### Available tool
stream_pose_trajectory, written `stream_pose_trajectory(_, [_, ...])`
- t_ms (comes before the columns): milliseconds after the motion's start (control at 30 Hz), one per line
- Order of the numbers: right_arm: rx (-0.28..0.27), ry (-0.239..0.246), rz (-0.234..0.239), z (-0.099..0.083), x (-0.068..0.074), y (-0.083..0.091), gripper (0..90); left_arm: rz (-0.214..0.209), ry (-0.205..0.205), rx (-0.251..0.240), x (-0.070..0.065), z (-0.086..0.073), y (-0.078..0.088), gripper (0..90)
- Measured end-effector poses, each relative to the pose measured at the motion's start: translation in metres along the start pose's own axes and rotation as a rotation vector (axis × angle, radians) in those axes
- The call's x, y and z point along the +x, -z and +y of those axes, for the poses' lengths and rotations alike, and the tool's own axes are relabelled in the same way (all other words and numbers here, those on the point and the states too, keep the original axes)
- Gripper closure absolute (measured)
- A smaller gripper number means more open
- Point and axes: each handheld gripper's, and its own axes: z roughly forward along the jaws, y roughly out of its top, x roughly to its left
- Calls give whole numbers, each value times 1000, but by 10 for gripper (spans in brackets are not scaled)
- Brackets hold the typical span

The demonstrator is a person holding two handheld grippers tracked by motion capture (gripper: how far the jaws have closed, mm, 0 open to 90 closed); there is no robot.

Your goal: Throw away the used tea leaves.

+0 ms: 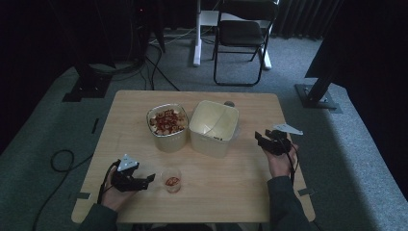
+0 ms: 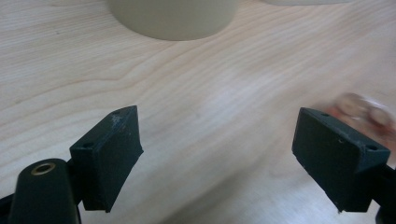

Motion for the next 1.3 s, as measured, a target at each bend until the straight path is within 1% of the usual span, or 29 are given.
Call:
stream_pose_trajectory(33, [2,0,0,-2,-1,0,495,-22,-7,-12,-2,-3,5,157])
stream_pose_trajectory(67, [2,0,0,-2,-1,0,495,-22,-7,-12,-2,-3,5,157])
stream_pose_trajectory(167, [8,-7,0,-5,-2,-2,494,-66,-44,-30,-11,-7,9,156])
stream_pose_trajectory(233, [9,-6,1,-5,-2,-2,492,-106,-87,-41,-17,-7,9,154])
stream_pose_trajectory(267, [9,-5,1,-6,-1,-3,491,-145,-123,-47,-24,-6,8,153])
stream_pose_trajectory(300, [9,-4,2,-6,-1,-3,491,-163,-141,-46,-27,-6,7,153])
stream_pose_trajectory(333, [9,-4,2,-6,-1,-3,491,-163,-141,-46,-27,-6,7,153])
stream_pose_trajectory(400, [12,-2,3,-7,-2,-4,491,-190,-172,-52,-35,-4,4,150])
stream_pose_trajectory(467, [13,-3,3,-7,-2,-4,491,-203,-175,-57,-40,-2,1,150])
stream_pose_trajectory(500, [15,-5,4,-7,-2,-4,491,-226,-180,-62,-42,1,-2,150])
stream_pose_trajectory(600, [17,1,8,-9,-1,-4,492,-251,-198,-58,-49,5,-11,151])
stream_pose_trajectory(633, [18,0,7,-10,-1,-4,491,-247,-212,-50,-52,6,-15,151])
stream_pose_trajectory(667, [27,3,8,-11,-1,-5,491,-249,-213,-54,-53,7,-17,155])
stream_pose_trajectory(733, [25,4,9,-12,0,-5,491,-263,-219,-70,-57,12,-22,156])
stream_pose_trajectory(767, [26,7,12,-13,0,-5,491,-263,-220,-77,-58,13,-23,162])
stream_pose_trajectory(800, [28,6,14,-15,1,-5,491,-260,-223,-86,-59,16,-26,185])
stream_pose_trajectory(833, [27,6,15,-16,1,-5,491,-260,-223,-86,-59,16,-26,205])
stream_pose_trajectory(867, [31,5,16,-17,1,-5,491,-255,-230,-93,-60,18,-28,216])
stream_pose_trajectory(900, [32,5,20,-18,2,-6,490,-231,-243,-106,-60,22,-32,219])
stream_pose_trajectory(933, [35,5,22,-20,2,-6,490,-231,-243,-106,-60,22,-32,220])
stream_pose_trajectory(1000, [38,4,24,-21,3,-6,489,-223,-230,-124,-57,26,-35,220])
stream_pose_trajectory(1033, [50,10,28,-25,5,-7,486,-208,-226,-141,-55,30,-36,220])
stream_pose_trajectory(1067, [51,14,31,-26,6,-7,486,-208,-226,-141,-55,30,-36,220])
stream_pose_trajectory(1133, [56,18,31,-28,7,-8,485,-188,-219,-159,-52,34,-37,221])
stream_pose_trajectory(1167, [63,27,32,-31,8,-8,485,-177,-219,-167,-50,36,-37,221])
stream_pose_trajectory(1200, [75,36,37,-35,11,-10,483,-176,-211,-178,-48,37,-38,227])
stream_pose_trajectory(1233, [83,38,42,-37,12,-11,481,-163,-205,-188,-45,40,-38,230])
stream_pose_trajectory(1267, [83,38,42,-37,12,-11,481,-163,-205,-188,-45,40,-38,230])
stream_pose_trajectory(1300, [106,53,56,-43,15,-13,479,-145,-195,-196,-41,42,-38,236])
